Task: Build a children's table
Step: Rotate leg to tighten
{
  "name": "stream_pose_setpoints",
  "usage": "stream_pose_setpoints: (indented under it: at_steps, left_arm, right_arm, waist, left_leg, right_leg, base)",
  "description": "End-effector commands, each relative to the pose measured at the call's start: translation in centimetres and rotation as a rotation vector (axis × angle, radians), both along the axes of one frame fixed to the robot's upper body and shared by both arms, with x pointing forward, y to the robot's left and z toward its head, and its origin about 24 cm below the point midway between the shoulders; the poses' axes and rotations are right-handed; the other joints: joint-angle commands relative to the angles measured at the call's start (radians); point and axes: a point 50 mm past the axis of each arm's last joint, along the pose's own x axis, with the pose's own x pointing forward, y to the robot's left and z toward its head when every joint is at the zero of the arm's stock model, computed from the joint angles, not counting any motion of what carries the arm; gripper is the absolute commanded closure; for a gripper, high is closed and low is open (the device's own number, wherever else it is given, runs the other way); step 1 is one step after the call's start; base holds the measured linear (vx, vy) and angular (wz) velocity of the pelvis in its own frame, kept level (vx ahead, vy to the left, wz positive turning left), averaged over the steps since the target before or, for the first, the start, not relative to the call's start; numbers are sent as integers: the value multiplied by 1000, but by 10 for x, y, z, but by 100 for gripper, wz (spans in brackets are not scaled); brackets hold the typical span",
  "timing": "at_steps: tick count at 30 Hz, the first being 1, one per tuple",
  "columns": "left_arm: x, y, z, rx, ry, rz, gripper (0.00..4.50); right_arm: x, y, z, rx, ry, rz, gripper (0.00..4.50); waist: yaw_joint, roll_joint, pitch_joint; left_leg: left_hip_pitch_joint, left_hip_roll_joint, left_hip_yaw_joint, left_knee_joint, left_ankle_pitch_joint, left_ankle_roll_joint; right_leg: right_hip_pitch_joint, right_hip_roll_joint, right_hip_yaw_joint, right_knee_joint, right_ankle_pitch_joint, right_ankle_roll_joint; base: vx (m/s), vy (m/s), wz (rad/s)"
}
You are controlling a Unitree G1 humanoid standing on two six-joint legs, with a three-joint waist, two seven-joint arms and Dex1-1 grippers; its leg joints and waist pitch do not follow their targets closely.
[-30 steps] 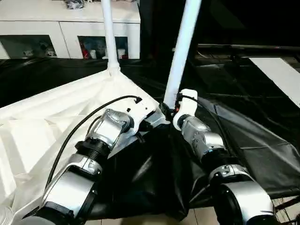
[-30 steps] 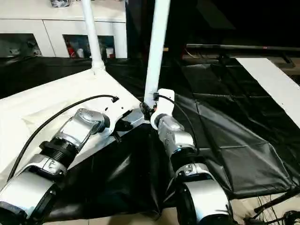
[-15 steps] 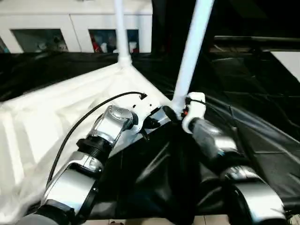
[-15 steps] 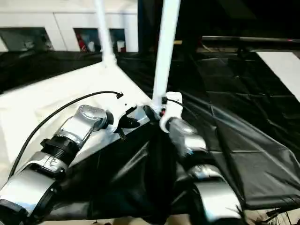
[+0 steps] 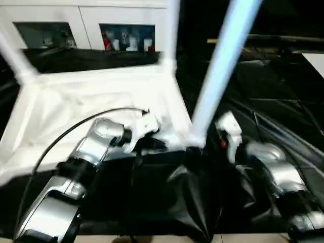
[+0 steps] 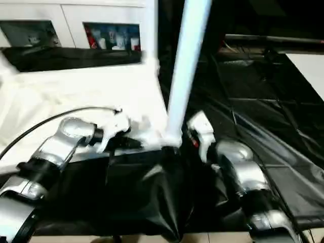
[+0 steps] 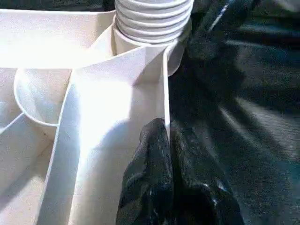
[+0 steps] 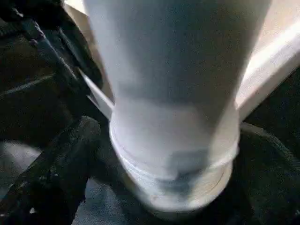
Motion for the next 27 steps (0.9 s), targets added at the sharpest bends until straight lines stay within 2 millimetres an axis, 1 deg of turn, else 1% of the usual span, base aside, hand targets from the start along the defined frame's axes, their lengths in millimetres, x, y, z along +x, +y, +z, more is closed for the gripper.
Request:
stream_pose_setpoints:
  at_steps: [1,2,3,4,5,6,9,11,13,14,16,18,21,23,24,25,26,27]
  left_arm:
    - [-5,-5,-2,-30,19,-45,450]
    - [-6,-4,-3,-27,19,-48,450]
    - [-7,-2,-4,-24,20,-51,450]
    - [-7,0,-6,-19,22,-51,450]
    - [-7,1,-7,-15,24,-52,450]
    - [-7,2,-8,-9,24,-51,450]
    - [-7,4,-9,1,22,-55,450]
    - [-7,4,-9,2,21,-54,450]
    - [-7,5,-9,7,22,-54,450]
    - [-6,6,-9,11,20,-52,450]
    - [-6,6,-9,15,19,-51,450]
    - [-6,7,-8,14,17,-47,450]
    - [-5,8,-9,15,14,-43,450]
    - [-6,9,-9,17,13,-44,450]
    - [-6,9,-9,17,13,-44,450]
    - [-6,9,-9,17,14,-42,450]
    - [-6,9,-9,17,14,-42,450]
    - [-5,9,-9,19,14,-41,450]
  right_arm:
    - [-3,4,7,9,-40,60,5]
    - [-3,5,8,14,-49,72,5]
    - [-4,6,10,19,-66,82,5]
    - [-4,7,11,27,-74,85,5]
    - [-4,7,12,29,-78,87,5]
    - [-3,8,12,33,-81,85,5]
    - [-2,7,13,33,-84,80,5]
    - [-2,8,12,45,-78,81,5]
    - [-1,8,13,42,-81,73,5]
    - [0,8,12,41,-78,73,22]
    - [0,8,10,34,-75,71,22]
    - [1,8,9,43,-62,72,50]
    - [2,8,9,46,-61,61,65]
    - [2,8,8,48,-60,58,92]
    - [2,8,8,48,-60,58,92]
    - [2,8,8,50,-57,61,108]
    - [2,8,8,50,-57,61,108]
    - [2,8,8,50,-57,61,119]
  waist:
    - [-3,-7,-56]
    - [-5,-7,-52]
    - [-6,-6,-51]
    - [-5,-4,-50]
    - [-7,-5,-49]
    - [-7,-3,-49]
    - [-6,-4,-51]
    - [-6,-4,-55]
    - [-5,-4,-57]
    - [-5,-5,-58]
    - [-4,-5,-59]
    - [-3,-7,-59]
    - [-3,-6,-60]
    - [-2,-7,-62]
    - [-2,-7,-62]
    - [-1,-7,-62]
    - [-1,-7,-62]
    - [-1,-6,-62]
  left_leg:
    - [25,53,-14,-45,-3,148]
    - [25,52,-14,-48,-42,137]
    - [24,51,-14,-49,-61,130]
    - [28,53,-14,-52,-92,114]
    - [27,53,-15,-53,-100,108]
    - [29,52,-15,-54,-111,92]
    - [30,50,-15,-52,-98,86]
    - [28,48,-15,-47,-59,98]
    - [27,46,-15,-43,-32,113]
    - [27,45,-14,-42,-26,117]
    - [26,45,-14,-40,-28,125]
    - [26,46,-14,-39,-29,127]
    - [26,46,-15,-38,-27,128]
    - [26,45,-15,-36,-26,128]
    - [25,45,-14,-36,-27,128]
    - [26,45,-14,-36,-28,127]
    - [26,45,-14,-35,-29,127]
    - [26,45,-14,-35,-29,127]
  right_leg:
    - [51,-67,34,-32,253,-294]
    - [49,-68,36,-38,188,-290]
    - [50,-68,36,-40,155,-287]
    - [47,-70,39,-45,96,-279]
    - [47,-70,39,-46,76,-276]
    - [47,-68,42,-48,47,-270]
    - [47,-66,43,-45,68,-272]
    - [49,-63,42,-36,139,-278]
    - [51,-62,40,-31,189,-284]
    - [51,-62,40,-29,202,-286]
    - [52,-63,39,-29,202,-291]
    - [52,-63,39,-28,190,-292]
    - [52,-63,38,-26,185,-295]
    - [52,-63,38,-25,183,-298]
    - [52,-64,39,-25,181,-299]
    - [52,-63,39,-25,176,-298]
    - [52,-63,39,-25,175,-298]
    - [52,-63,39,-25,174,-298]
  base:
    - [0,0,0]
    - [0,0,0]
    - [0,0,0]
    - [0,0,0]
    - [0,0,0]
    - [0,0,0]
    - [0,0,0]
    - [0,0,0]
    - [0,0,0]
    - [0,0,0]
    - [0,0,0]
    - [0,0,0]
    - [0,0,0]
    - [0,0,0]
    - [0,0,0]
    - [0,0,0]
    - [0,0,0]
    - [0,0,0]
